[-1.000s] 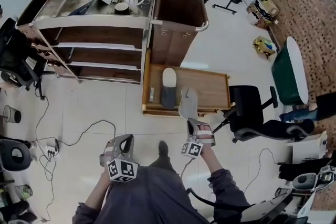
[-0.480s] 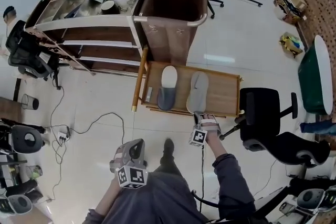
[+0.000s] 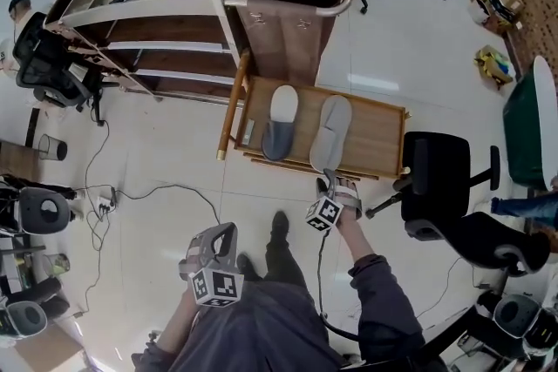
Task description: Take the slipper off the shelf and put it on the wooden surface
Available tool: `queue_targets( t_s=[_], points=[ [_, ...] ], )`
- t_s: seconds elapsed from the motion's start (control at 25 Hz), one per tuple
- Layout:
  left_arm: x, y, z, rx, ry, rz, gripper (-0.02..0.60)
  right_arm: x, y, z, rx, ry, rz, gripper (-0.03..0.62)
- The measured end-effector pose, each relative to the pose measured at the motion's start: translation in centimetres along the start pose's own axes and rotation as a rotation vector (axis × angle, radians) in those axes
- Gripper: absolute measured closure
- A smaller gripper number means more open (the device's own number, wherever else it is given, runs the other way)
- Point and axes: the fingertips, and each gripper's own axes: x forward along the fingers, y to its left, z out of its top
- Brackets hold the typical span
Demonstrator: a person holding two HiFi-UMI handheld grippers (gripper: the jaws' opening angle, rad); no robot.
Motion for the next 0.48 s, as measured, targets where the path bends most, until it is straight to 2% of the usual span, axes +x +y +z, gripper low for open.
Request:
queue_targets(
  t_s=[0.24,0.48],
  points=[
    [-3.1,-2.6,-0.7,0.021,-0.076,-0.011,0.565,-11.1,-0.2,3.7,0.169,-0.095,-0.109,0.461],
    [-8.9,-5.3,-3.6,0.051,-0.163,-0.015,0.565,-23.5,3.8,7.4,0.345,-0.156,-0.172,0.461]
  ],
)
